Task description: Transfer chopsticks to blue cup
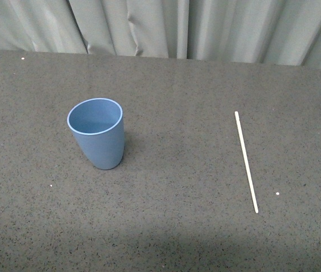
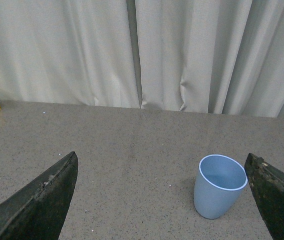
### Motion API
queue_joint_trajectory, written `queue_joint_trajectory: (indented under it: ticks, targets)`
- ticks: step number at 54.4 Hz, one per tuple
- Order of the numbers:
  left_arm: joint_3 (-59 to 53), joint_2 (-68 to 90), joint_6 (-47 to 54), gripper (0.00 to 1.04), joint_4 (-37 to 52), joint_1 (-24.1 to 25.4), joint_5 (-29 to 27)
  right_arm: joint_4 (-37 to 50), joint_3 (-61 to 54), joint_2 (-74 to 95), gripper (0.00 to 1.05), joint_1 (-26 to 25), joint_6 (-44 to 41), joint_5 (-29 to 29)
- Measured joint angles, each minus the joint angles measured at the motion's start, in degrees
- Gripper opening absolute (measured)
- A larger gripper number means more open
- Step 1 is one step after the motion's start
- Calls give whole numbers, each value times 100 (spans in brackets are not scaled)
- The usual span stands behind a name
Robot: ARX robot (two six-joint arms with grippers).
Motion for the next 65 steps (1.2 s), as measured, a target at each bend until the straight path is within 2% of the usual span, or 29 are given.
queue_joint_trajectory:
  ticks: [65]
  targets:
    - [0,0,0,98,0,0,-2,0,0,0,95,0,0,0]
